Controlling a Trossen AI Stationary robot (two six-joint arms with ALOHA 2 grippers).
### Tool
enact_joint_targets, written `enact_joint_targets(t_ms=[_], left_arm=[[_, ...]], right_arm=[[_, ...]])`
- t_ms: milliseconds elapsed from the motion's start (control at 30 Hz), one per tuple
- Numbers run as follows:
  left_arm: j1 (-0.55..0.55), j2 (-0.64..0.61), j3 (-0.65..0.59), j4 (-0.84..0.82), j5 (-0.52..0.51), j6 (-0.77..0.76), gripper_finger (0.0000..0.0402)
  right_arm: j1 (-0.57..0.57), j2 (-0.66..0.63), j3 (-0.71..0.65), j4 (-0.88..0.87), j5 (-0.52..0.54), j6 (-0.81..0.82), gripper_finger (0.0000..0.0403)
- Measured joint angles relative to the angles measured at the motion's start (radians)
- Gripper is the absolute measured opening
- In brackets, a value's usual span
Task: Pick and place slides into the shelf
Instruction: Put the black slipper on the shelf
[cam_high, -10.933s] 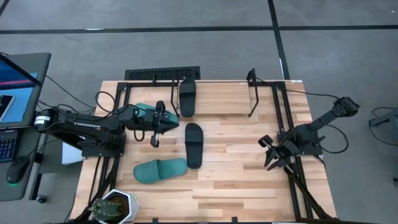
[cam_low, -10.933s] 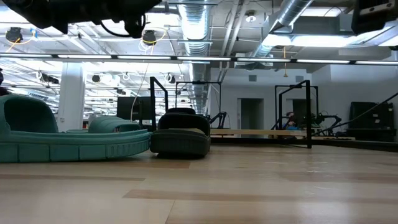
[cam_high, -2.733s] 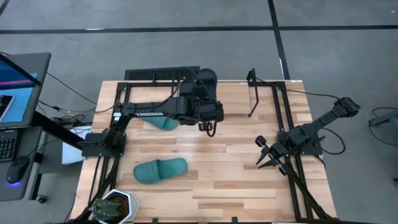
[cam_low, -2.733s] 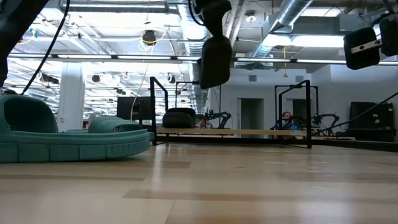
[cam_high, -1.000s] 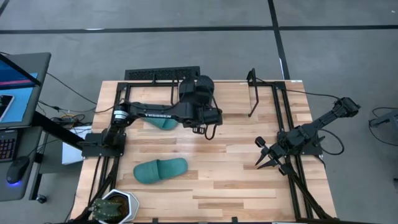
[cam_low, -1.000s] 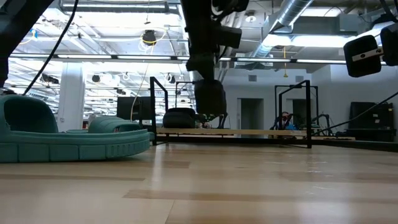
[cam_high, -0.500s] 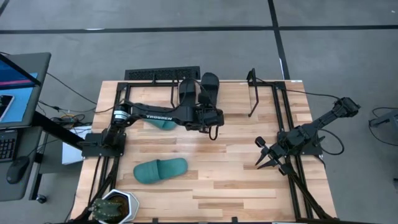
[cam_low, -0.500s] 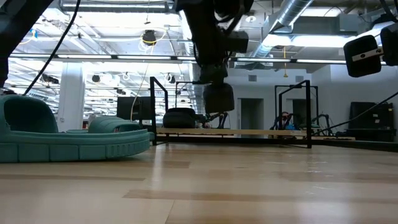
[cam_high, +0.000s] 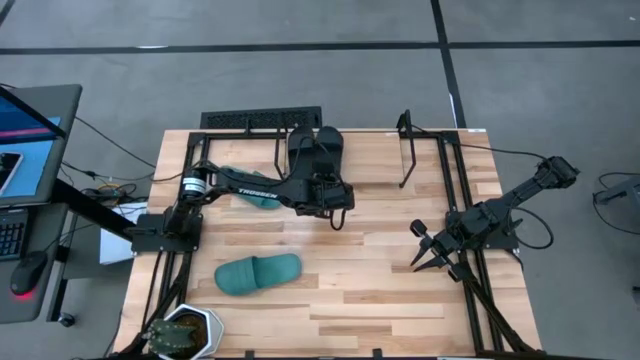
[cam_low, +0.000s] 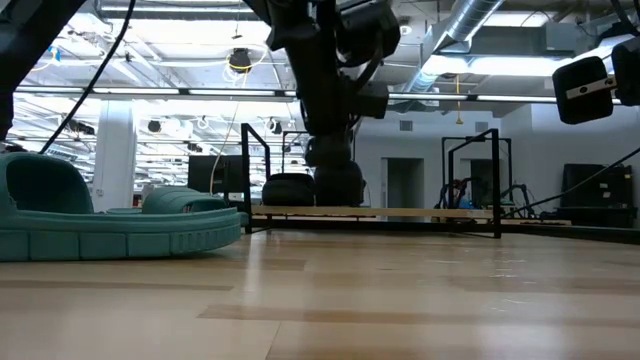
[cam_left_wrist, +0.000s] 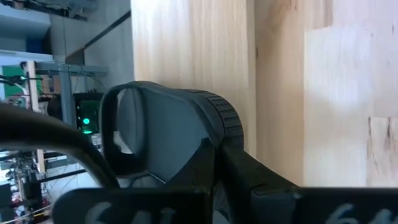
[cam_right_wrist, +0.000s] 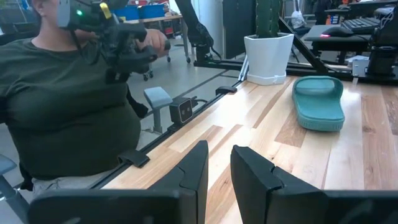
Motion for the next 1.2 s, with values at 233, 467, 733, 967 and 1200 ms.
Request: enact_joint_targets(t_ms=[233, 467, 733, 967, 1200], left_arm=[[0.0, 0.0, -0.001, -0.003, -0.009, -0.003, 0.0], [0.002, 0.0, 0.0, -0.006, 0.011, -0.003, 0.0], [0.024, 0.0, 0.0, -0.057, 0.079, -0.041, 0.0001], [0.045, 0.0, 0.0, -0.092, 0.107, -0.083, 0.0021], [0.046, 0.0, 0.0, -0.093, 0.188, -0.086, 0.0026]], right_arm=[[0.0, 0.0, 0.0, 0.0, 0.0, 0.0, 0.0059], [0.0, 0.0, 0.0, 0.0, 0.0, 0.0, 0.0059], [0.0, 0.0, 0.0, 0.0, 0.0, 0.0, 0.0059], [0.0, 0.0, 0.0, 0.0, 0.0, 0.0, 0.0059], [0.0, 0.0, 0.0, 0.0, 0.0, 0.0, 0.0059]])
